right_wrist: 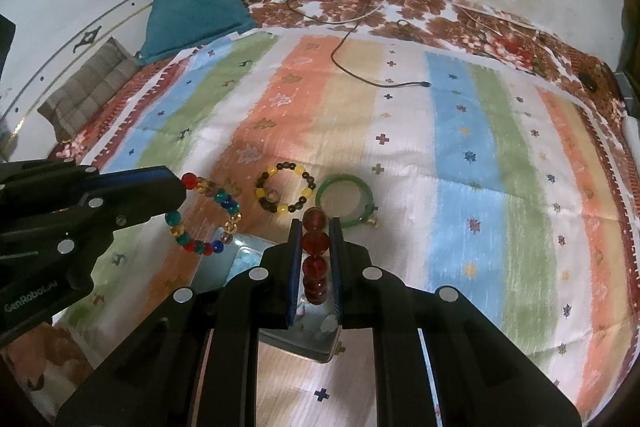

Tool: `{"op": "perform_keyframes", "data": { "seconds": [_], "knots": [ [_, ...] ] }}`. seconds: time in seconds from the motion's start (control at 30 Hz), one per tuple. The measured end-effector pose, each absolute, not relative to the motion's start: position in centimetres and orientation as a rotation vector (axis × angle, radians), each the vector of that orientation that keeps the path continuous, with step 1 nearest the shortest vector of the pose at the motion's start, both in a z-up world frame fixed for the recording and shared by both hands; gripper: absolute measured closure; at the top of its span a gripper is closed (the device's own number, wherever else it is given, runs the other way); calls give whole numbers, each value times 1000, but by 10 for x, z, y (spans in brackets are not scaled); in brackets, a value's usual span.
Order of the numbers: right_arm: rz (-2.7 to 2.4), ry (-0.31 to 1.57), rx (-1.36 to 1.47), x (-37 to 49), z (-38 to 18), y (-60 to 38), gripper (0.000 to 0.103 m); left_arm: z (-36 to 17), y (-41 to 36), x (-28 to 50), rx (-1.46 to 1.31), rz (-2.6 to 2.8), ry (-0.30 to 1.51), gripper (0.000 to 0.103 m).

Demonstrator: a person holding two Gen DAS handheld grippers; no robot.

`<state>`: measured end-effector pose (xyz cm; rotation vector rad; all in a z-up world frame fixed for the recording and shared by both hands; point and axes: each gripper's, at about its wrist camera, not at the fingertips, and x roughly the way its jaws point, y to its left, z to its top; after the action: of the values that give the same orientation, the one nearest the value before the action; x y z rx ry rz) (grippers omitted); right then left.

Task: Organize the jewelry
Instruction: 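Lift both held bracelets and carry them over the silver tin, then open both tools to drop the bracelets into the tin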

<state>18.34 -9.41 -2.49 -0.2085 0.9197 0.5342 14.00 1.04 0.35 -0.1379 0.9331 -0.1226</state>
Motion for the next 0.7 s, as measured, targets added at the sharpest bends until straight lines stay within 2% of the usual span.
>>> {"op": "perform_keyframes", "data": {
  "seconds": [0.7],
  "knots": [
    [533, 937, -211, 164, -28, -99, 88, 0, 15, 115, -168, -83, 944, 93]
  ]
}}
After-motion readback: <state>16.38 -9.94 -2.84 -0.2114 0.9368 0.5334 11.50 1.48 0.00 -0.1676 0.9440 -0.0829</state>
